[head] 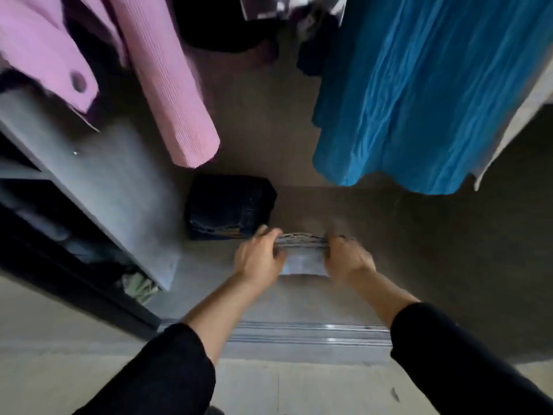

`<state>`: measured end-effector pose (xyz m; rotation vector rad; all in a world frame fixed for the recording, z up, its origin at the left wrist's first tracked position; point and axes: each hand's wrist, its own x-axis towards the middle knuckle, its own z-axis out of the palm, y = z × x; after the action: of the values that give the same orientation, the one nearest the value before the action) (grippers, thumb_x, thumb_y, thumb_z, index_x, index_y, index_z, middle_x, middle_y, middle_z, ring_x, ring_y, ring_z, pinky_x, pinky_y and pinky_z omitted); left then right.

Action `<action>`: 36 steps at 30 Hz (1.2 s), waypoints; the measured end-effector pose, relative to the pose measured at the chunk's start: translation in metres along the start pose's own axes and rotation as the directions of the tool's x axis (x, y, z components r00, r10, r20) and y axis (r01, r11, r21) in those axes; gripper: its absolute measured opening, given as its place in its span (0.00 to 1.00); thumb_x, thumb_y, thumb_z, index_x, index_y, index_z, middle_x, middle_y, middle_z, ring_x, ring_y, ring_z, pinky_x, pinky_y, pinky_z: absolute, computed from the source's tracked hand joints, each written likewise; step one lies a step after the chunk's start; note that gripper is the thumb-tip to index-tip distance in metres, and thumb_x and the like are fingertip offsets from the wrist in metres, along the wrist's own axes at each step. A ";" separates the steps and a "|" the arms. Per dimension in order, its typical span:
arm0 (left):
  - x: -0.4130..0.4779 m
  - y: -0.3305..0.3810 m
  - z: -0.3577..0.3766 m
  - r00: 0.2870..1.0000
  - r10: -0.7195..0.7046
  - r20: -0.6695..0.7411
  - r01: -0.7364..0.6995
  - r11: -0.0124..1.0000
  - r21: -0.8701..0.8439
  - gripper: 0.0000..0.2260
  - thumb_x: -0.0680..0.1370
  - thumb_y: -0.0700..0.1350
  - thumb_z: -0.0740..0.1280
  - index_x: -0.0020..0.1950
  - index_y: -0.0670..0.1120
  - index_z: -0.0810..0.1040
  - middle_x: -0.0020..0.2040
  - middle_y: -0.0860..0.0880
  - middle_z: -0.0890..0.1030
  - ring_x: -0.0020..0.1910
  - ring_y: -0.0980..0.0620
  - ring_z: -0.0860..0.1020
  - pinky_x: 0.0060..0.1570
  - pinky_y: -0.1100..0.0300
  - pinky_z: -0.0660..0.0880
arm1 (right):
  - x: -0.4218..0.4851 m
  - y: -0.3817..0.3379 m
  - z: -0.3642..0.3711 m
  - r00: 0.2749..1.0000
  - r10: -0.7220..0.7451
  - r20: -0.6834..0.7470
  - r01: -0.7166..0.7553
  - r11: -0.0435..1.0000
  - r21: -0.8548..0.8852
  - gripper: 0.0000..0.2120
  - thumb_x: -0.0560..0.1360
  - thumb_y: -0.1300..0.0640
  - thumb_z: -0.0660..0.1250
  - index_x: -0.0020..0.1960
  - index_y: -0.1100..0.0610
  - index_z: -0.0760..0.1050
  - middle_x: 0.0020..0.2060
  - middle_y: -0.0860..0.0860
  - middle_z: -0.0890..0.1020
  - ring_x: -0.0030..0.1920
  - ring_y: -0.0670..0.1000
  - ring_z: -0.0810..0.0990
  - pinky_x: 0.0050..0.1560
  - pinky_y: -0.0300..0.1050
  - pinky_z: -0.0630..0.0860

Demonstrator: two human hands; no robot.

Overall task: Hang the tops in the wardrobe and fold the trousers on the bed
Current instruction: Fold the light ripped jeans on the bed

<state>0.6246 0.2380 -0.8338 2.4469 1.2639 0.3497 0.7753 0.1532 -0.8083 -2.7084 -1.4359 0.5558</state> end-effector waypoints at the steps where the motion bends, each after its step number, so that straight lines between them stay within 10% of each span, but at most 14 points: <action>1: 0.012 -0.003 0.013 0.998 0.044 -0.045 -0.044 0.999 -0.005 0.18 0.75 0.46 0.64 0.65 0.50 0.74 0.62 0.48 0.75 0.55 0.43 0.78 0.49 0.52 0.73 | 0.014 0.007 0.010 0.998 -0.005 -0.061 0.007 1.000 0.025 0.21 0.77 0.60 0.57 0.70 0.54 0.62 0.58 0.60 0.79 0.57 0.61 0.78 0.51 0.50 0.74; 5: 0.029 -0.017 0.073 0.987 0.113 -0.113 -0.125 0.987 -0.103 0.18 0.75 0.41 0.64 0.65 0.48 0.73 0.64 0.48 0.73 0.54 0.42 0.78 0.50 0.50 0.75 | 0.050 0.039 0.072 0.987 0.034 -0.158 -0.013 0.991 0.133 0.20 0.80 0.58 0.56 0.71 0.52 0.59 0.51 0.61 0.80 0.49 0.62 0.80 0.41 0.47 0.70; 11: -0.010 -0.068 0.185 0.938 0.075 0.340 -0.057 0.996 -0.062 0.29 0.76 0.42 0.64 0.76 0.53 0.61 0.78 0.52 0.55 0.73 0.49 0.64 0.68 0.60 0.65 | 0.052 0.071 0.189 0.996 0.030 0.088 -0.053 0.961 0.272 0.35 0.76 0.60 0.59 0.78 0.50 0.47 0.63 0.60 0.76 0.57 0.62 0.78 0.49 0.47 0.73; 18: -0.003 -0.085 0.197 0.931 0.211 0.296 -0.255 0.960 0.117 0.31 0.78 0.45 0.60 0.78 0.53 0.50 0.79 0.51 0.43 0.74 0.47 0.59 0.72 0.55 0.59 | 0.075 0.070 0.207 0.980 -0.104 -0.169 0.127 0.983 0.132 0.12 0.74 0.56 0.61 0.57 0.57 0.70 0.56 0.57 0.78 0.52 0.60 0.78 0.46 0.48 0.74; 28: 0.097 -0.074 0.199 0.890 0.026 0.456 -0.111 0.981 0.161 0.32 0.80 0.56 0.57 0.78 0.56 0.42 0.77 0.55 0.35 0.77 0.47 0.53 0.72 0.51 0.60 | 0.157 0.068 0.181 0.991 -0.121 0.051 0.114 0.985 0.131 0.44 0.68 0.41 0.69 0.76 0.52 0.51 0.75 0.49 0.56 0.76 0.51 0.55 0.71 0.48 0.63; 36: 0.136 -0.076 0.196 0.870 -0.022 0.492 0.008 0.999 0.031 0.35 0.78 0.57 0.60 0.77 0.61 0.41 0.76 0.59 0.34 0.77 0.50 0.54 0.71 0.52 0.62 | 0.207 0.075 0.172 0.977 -0.137 0.161 0.110 0.979 0.169 0.49 0.68 0.41 0.72 0.78 0.52 0.47 0.76 0.48 0.50 0.77 0.51 0.49 0.73 0.48 0.59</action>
<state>0.7206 0.3504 -1.0359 2.3310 1.0606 -0.2908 0.8851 0.2526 -1.0450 -2.4805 -1.5120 0.8738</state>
